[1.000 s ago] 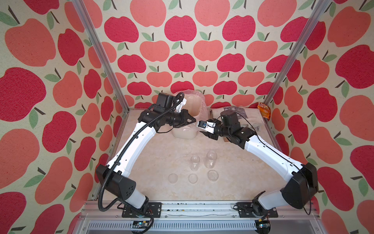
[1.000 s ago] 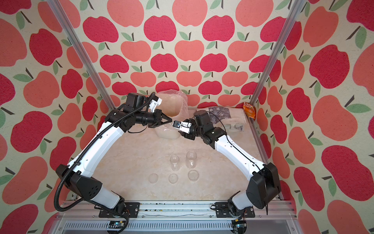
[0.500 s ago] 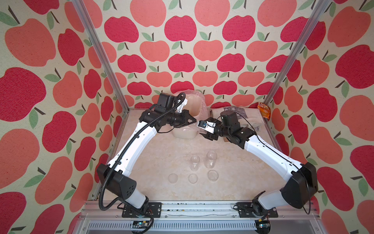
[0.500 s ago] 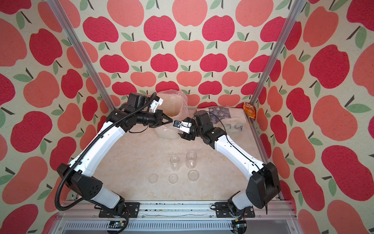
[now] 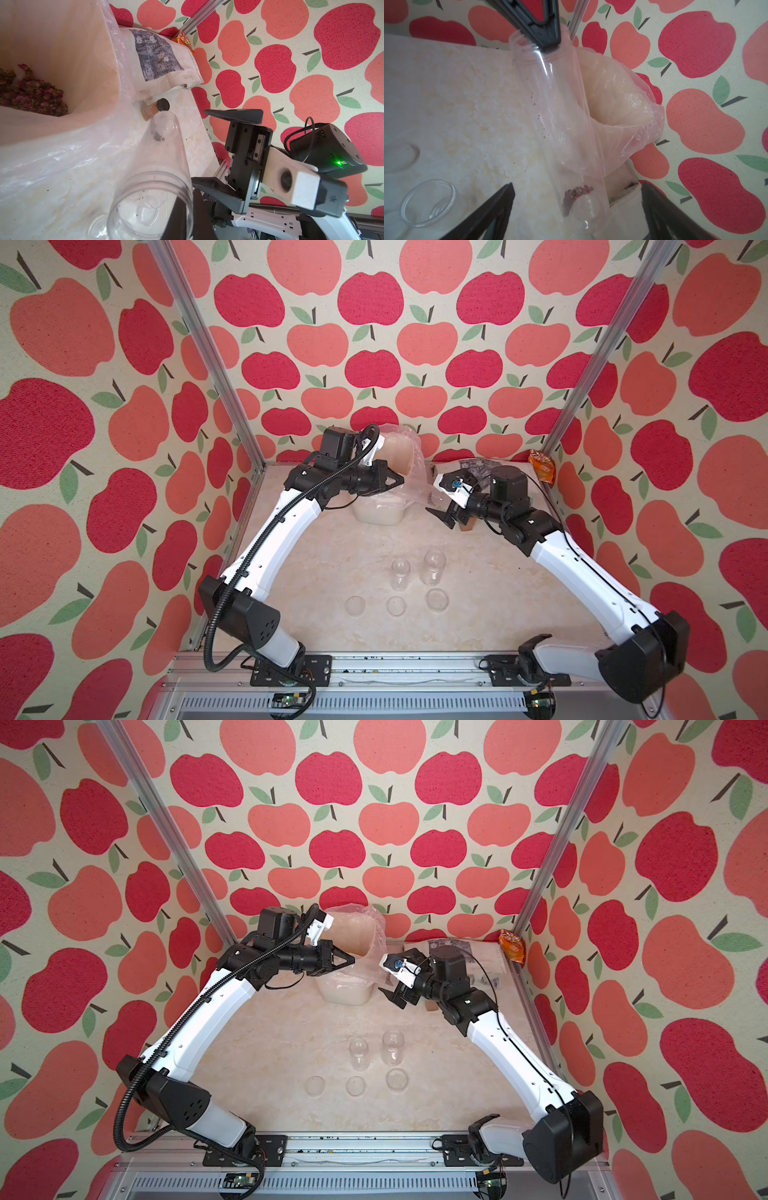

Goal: Empty the moldy dried flower tea in the jars
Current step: Adjust the jar.

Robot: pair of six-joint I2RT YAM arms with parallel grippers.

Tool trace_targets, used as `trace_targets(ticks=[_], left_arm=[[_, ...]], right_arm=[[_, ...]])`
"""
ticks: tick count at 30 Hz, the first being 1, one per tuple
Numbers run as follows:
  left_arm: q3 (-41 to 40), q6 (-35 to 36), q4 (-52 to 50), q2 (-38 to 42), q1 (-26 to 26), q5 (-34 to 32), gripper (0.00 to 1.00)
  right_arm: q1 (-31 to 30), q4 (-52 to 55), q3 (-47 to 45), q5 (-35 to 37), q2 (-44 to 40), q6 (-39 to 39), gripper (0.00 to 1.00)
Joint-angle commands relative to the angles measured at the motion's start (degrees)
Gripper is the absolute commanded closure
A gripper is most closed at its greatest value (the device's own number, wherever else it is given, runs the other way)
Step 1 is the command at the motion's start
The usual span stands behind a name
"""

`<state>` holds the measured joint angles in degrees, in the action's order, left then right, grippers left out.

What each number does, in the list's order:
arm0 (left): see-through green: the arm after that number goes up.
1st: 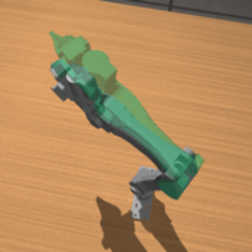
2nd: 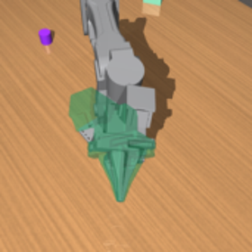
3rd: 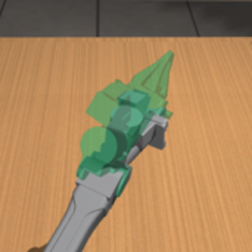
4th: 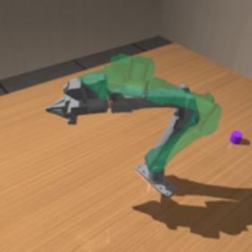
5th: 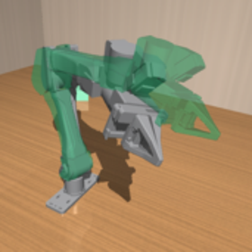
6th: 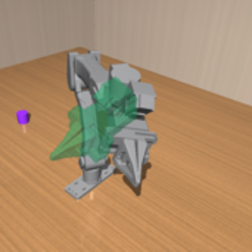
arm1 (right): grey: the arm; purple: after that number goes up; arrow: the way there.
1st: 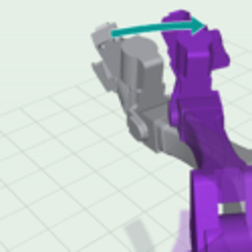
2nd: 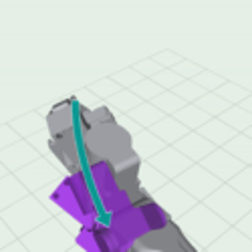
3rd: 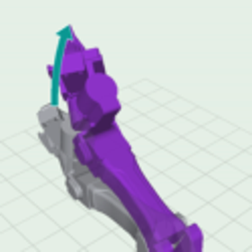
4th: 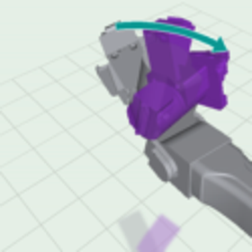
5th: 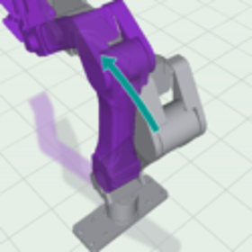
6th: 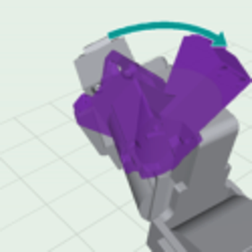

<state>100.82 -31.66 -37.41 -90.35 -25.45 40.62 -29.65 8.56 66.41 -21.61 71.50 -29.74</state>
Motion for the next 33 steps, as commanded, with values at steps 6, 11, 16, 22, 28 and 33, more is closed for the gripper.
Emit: trace_targets(ticks=[6,11,16,22,28,33], left_arm=[[3.5,-1.58,11.23,-0.77,4.37,4.94,1.0],[4.27,-3.27,16.75,-1.97,5.24,6.76,1.0],[5.44,-4.87,20.03,-3.64,5.57,8.2,1.0],[4.66,-6.9,25.02,-4.38,5.55,8.5,1.0],[3.41,-8.62,28.48,-4.84,5.52,8.94,1.0],[2.76,-9.56,29.84,-5.33,5.55,9.55,1.0]], right_arm=[[1.93,-6.71,2.08,-1.43,-4.88,28.75,0.01],[4.57,-5.74,7.17,2.61,-2.61,49.58,0.01],[11.76,-7.77,10.25,-2.58,2.6,79.35,0.01],[13.6,-25.88,4.34,-4.42,7.55,103.09,0.04],[12.54,-41.34,-0.13,-3.9,12.93,118.66,0.06],[10.61,-51.39,-0.47,-2.7,17.56,125.81,0.07]])
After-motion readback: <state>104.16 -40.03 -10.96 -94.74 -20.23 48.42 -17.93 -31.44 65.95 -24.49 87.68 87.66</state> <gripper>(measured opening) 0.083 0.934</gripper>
